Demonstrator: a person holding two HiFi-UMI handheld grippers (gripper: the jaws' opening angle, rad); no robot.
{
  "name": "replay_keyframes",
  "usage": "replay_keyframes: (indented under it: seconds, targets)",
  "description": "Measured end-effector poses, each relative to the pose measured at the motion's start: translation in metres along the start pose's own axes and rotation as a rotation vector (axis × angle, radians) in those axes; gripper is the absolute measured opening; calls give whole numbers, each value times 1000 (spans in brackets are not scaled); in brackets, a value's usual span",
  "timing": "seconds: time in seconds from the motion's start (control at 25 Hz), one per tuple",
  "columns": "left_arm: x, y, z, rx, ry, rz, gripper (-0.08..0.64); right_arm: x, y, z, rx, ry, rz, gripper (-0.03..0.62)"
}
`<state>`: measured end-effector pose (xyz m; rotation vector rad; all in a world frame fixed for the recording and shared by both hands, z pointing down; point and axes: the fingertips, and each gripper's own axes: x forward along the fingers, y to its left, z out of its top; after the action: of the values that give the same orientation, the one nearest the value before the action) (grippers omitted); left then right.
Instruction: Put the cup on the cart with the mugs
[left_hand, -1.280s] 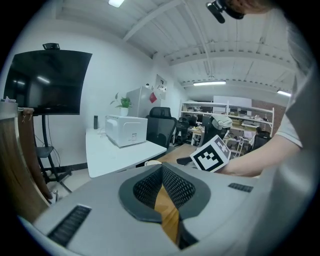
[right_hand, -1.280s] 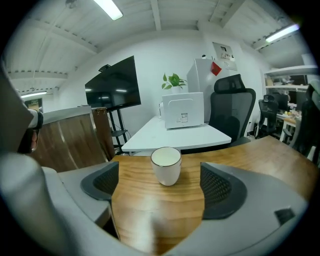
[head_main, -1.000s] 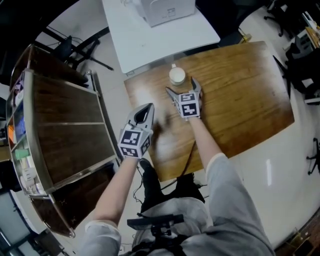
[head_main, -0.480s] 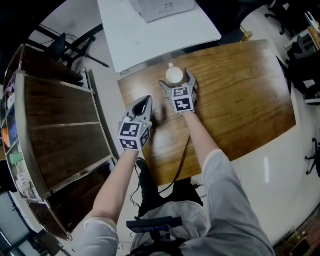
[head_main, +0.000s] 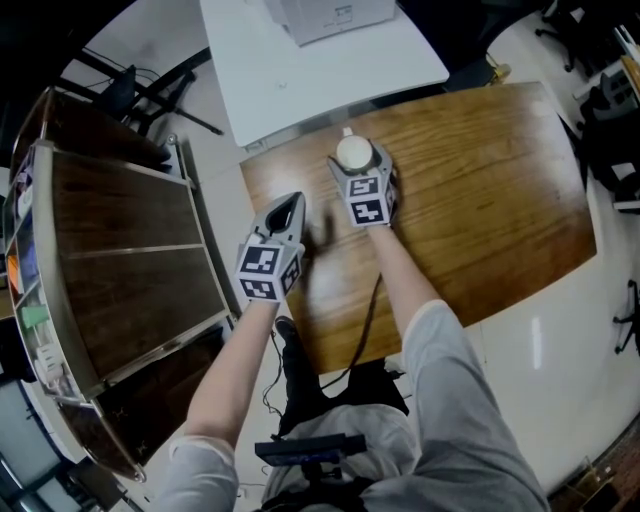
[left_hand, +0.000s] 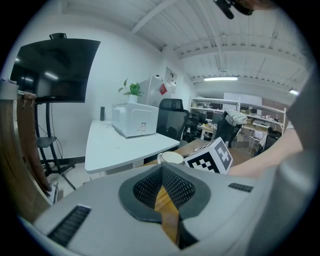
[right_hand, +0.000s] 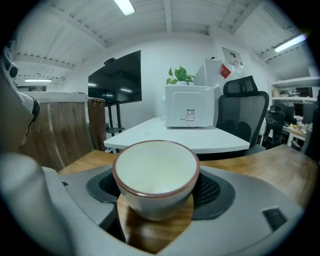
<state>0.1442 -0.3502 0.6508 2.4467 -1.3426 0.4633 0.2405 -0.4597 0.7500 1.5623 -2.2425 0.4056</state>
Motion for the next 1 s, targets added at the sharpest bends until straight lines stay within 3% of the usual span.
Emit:
replay_keyframes:
  seconds: [0.52,1.0]
  targets:
    - [-14,1,4,11,-5,-4,5,-22,1,16,-19,-12,-4,405]
    - [-82,-22,39,28,-49,-35,5,-134,35,53,-8,-11,38,407]
